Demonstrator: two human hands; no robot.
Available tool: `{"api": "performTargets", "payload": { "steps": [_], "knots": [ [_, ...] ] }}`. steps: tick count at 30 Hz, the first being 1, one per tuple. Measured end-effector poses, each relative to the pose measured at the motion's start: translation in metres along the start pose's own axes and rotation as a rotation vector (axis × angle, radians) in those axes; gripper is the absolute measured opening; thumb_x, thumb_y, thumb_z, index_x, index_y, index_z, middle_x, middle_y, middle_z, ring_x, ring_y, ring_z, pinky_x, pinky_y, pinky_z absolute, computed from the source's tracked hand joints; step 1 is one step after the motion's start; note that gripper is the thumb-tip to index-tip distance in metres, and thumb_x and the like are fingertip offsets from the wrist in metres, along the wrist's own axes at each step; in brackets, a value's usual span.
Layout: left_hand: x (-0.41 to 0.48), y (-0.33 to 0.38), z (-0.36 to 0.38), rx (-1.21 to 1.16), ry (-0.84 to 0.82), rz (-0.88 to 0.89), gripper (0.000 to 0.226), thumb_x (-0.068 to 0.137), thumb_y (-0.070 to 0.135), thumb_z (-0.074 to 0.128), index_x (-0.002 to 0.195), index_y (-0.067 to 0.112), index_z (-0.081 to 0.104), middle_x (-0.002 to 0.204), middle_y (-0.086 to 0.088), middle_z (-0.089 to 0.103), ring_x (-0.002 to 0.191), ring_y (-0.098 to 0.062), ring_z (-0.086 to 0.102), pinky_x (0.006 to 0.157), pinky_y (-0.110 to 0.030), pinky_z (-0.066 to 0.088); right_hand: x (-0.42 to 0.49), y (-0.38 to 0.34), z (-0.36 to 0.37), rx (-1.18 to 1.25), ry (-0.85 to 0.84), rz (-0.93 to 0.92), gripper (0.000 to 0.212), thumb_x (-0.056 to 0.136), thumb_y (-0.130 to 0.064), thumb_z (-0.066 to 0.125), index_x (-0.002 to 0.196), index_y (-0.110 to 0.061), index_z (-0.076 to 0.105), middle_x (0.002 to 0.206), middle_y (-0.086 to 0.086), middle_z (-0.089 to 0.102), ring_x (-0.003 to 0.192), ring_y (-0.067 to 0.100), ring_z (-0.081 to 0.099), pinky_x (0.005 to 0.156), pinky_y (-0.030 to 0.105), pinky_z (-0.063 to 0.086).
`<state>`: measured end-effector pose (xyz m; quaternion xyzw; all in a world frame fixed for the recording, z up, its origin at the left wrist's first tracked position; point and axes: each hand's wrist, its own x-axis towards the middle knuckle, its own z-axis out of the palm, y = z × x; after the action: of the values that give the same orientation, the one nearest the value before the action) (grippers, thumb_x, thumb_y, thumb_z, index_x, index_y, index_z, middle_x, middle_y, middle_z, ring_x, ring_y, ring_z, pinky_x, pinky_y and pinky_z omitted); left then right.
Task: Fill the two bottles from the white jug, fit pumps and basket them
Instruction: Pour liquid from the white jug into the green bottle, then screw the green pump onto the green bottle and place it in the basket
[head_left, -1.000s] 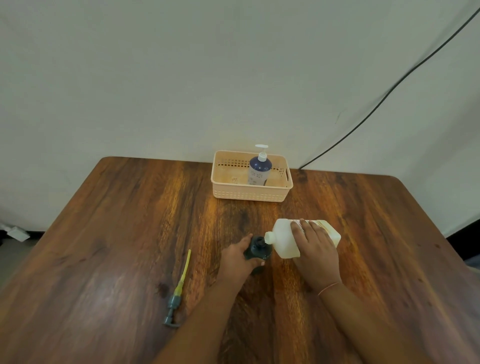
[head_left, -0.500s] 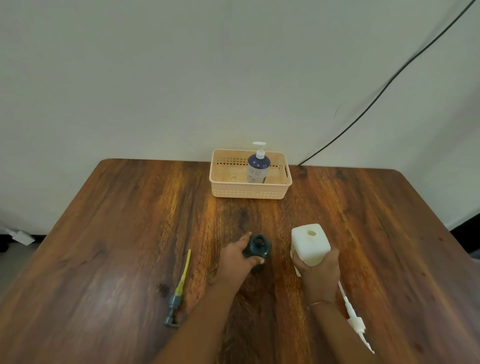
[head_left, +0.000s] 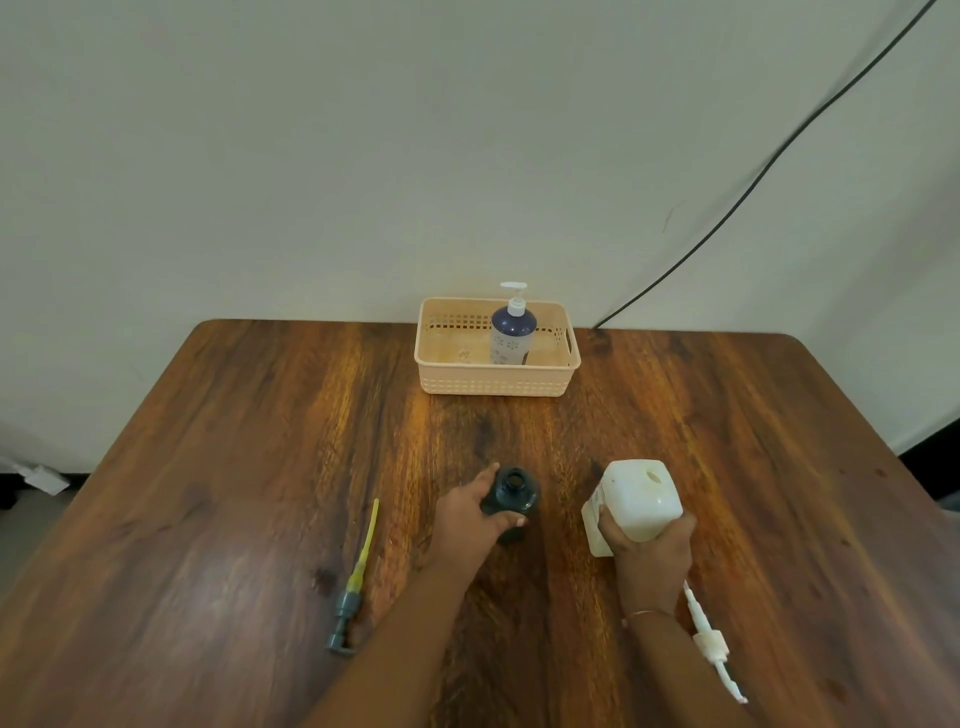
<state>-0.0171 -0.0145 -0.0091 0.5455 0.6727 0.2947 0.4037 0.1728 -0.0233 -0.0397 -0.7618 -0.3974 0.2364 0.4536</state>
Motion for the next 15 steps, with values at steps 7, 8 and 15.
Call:
{"api": "performTargets", "payload": {
  "steps": [7, 8, 15],
  "knots": [
    [-0.005, 0.000, 0.004, -0.016, -0.013, -0.005, 0.081, 0.078, 0.020, 0.071, 0.144, 0.020, 0.024, 0.144, -0.003, 0.045, 0.132, -0.017, 0.040, 0.113, -0.031, 0.030, -0.023, -0.013, 0.000, 0.050, 0.074, 0.029, 0.120, 0.061, -0.033, 0.083, 0.145, -0.020, -0.001, 0.156, 0.008, 0.006, 0.143, 0.028, 0.011, 0.112, 0.053, 0.022],
    [-0.007, 0.000, 0.004, -0.030, -0.015, -0.006, 0.084, 0.078, 0.020, 0.071, 0.145, 0.021, 0.020, 0.144, -0.003, 0.044, 0.133, -0.017, 0.040, 0.113, -0.030, 0.029, -0.035, -0.017, 0.001, -0.004, 0.116, -0.053, 0.118, 0.064, -0.031, 0.081, 0.146, -0.017, -0.003, 0.157, 0.009, 0.000, 0.144, 0.025, 0.003, 0.113, 0.052, 0.019],
    [-0.035, -0.029, -0.030, 0.045, 0.215, -0.011, 0.068, 0.082, 0.021, 0.066, 0.142, 0.017, 0.033, 0.143, -0.002, 0.043, 0.132, -0.020, 0.042, 0.109, -0.033, 0.034, -0.123, -0.023, 0.044, -0.251, -0.473, -0.774, 0.081, 0.082, -0.013, 0.044, 0.147, -0.021, -0.002, 0.156, -0.016, -0.007, 0.143, 0.010, 0.008, 0.115, 0.017, 0.011]
  ]
}}
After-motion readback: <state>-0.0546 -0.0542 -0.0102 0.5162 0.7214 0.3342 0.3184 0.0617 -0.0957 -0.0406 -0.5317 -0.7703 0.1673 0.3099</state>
